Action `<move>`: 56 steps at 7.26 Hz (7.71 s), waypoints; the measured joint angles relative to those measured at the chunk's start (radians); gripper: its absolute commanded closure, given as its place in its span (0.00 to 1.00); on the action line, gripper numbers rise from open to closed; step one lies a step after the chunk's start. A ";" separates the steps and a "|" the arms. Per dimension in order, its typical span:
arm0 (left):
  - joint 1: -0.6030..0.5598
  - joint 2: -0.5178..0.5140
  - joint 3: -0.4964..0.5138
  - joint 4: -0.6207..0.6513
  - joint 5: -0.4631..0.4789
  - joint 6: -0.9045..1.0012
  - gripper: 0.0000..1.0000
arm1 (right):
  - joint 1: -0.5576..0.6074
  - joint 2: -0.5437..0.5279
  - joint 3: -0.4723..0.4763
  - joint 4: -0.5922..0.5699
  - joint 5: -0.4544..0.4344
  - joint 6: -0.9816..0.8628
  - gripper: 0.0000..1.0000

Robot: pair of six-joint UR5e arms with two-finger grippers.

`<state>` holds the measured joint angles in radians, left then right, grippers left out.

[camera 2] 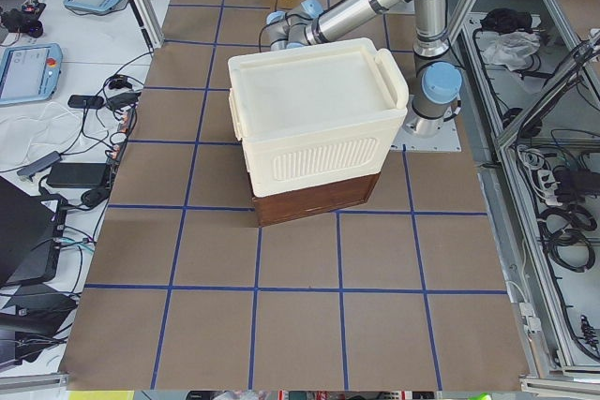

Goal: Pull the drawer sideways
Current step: 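Align the open left gripper fingers on the white handle bar, then close the left gripper on the white drawer handle, then pull the drawer outward by its handle with the left gripper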

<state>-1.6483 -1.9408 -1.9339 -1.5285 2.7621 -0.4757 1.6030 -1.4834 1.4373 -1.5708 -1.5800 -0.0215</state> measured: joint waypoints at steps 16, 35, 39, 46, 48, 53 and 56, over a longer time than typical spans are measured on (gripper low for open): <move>0.014 -0.006 -0.006 0.002 0.010 -0.004 0.45 | 0.000 0.000 0.000 0.000 0.000 -0.001 0.00; 0.013 -0.016 0.003 0.014 0.000 0.010 0.71 | 0.000 0.000 0.000 0.000 0.000 0.000 0.00; 0.006 -0.015 0.018 0.015 -0.003 0.017 0.74 | 0.000 0.000 0.000 0.000 0.000 0.000 0.00; -0.024 -0.021 0.035 0.013 -0.059 0.030 0.79 | 0.000 0.000 0.000 0.000 0.000 0.000 0.00; -0.035 -0.020 0.050 0.014 -0.080 0.046 0.79 | 0.000 0.000 0.000 0.000 0.000 0.000 0.00; -0.075 -0.023 0.092 0.016 -0.132 0.067 0.79 | 0.000 0.000 0.000 0.000 0.000 0.000 0.00; -0.094 -0.024 0.105 0.016 -0.136 0.067 0.79 | 0.000 0.000 0.000 0.000 0.000 -0.001 0.00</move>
<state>-1.7428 -1.9650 -1.8291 -1.5126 2.6260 -0.4088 1.6030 -1.4833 1.4373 -1.5708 -1.5800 -0.0223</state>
